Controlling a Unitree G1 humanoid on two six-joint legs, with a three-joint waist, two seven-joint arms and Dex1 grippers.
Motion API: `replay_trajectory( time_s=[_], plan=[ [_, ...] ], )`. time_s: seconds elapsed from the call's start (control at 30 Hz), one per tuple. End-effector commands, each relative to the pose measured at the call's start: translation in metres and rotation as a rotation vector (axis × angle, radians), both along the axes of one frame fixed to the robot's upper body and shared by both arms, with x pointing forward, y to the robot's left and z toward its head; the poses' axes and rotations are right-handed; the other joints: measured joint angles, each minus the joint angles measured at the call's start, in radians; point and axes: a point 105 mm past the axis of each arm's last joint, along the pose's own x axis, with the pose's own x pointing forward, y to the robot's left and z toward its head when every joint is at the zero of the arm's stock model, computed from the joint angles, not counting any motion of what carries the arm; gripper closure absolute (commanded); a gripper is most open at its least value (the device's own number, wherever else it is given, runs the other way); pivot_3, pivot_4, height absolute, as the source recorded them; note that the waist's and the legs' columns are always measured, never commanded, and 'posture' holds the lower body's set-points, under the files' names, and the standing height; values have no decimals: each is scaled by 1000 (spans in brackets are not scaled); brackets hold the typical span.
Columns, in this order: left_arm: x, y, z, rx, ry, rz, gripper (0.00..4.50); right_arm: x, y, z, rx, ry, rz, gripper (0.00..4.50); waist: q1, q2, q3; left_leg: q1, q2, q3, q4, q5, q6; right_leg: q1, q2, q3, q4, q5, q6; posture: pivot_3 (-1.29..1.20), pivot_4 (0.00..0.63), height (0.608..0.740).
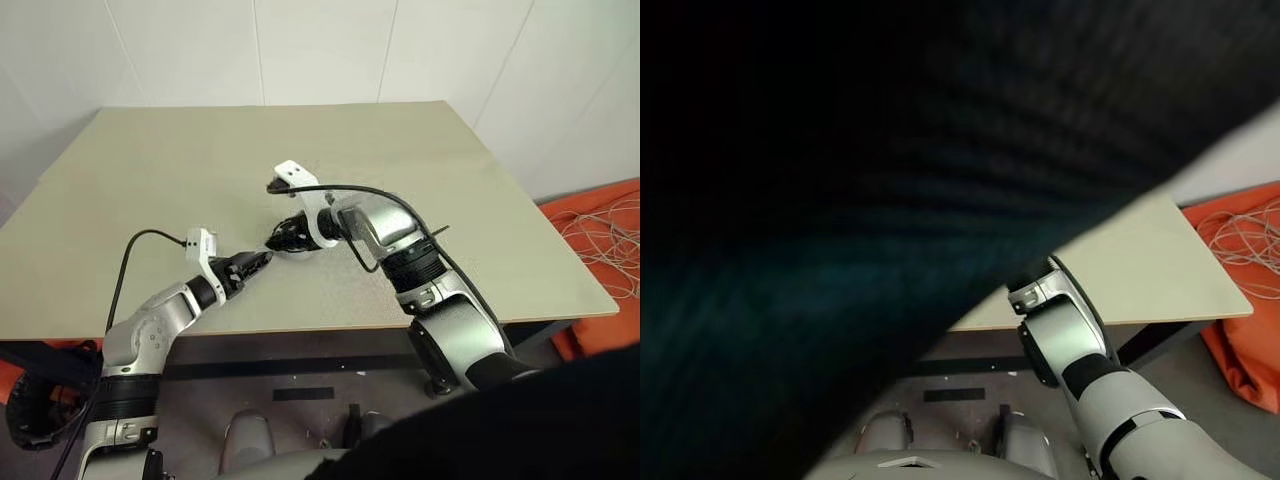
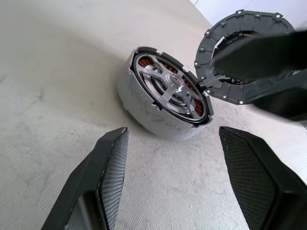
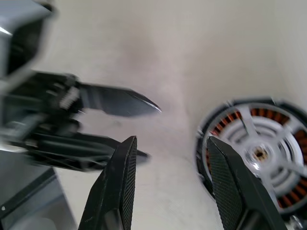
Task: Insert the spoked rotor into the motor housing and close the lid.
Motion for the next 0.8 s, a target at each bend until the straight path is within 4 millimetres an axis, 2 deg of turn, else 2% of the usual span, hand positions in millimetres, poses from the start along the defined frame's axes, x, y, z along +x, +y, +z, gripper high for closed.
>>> replay_trajectory(
  time_s=[0.03,0.1,0.2,0.27,0.37,0.5,0.63,0.8],
  plan=[
    [7,0,14,18,-72,-3,1307,3,6,61,170,-216,41,1911,1,0,0,0,0,0,0,0,0,0,0,0,0,0,0,0,0,740],
    [9,2,15,21,-76,1,1307,10,1,73,201,-279,14,1911,4,0,0,0,0,0,0,0,0,1,0,0,0,0,0,0,0,740],
    [11,7,18,30,-88,6,1307,37,-30,95,260,-350,-139,1911,6,-1,0,0,-1,0,1,0,0,1,-1,1,0,1,1,0,0,740],
    [12,9,19,35,-89,-3,1307,51,-51,98,259,-383,-221,1911,6,-1,0,0,-1,0,1,0,0,1,-1,1,-1,1,2,0,0,740],
    [15,17,22,44,-86,-16,1307,79,-101,83,188,-415,-408,1911,4,-1,0,0,-1,0,1,0,0,1,-1,1,-1,1,2,0,0,740],
    [19,26,28,50,-82,-33,1307,92,-144,62,175,-349,-560,1911,2,-1,0,0,-2,0,1,0,0,1,-1,1,-1,1,2,0,0,740],
    [24,39,38,53,-86,-48,1307,90,-163,37,170,-286,-633,2795,0,0,0,-2,-2,0,1,0,0,-1,0,1,0,1,2,0,0,740],
    [31,51,52,27,-91,-58,1307,79,-161,12,161,-215,-656,4464,3,0,0,-2,-2,1,1,0,0,-1,0,1,0,1,2,0,0,740]
  ],
)
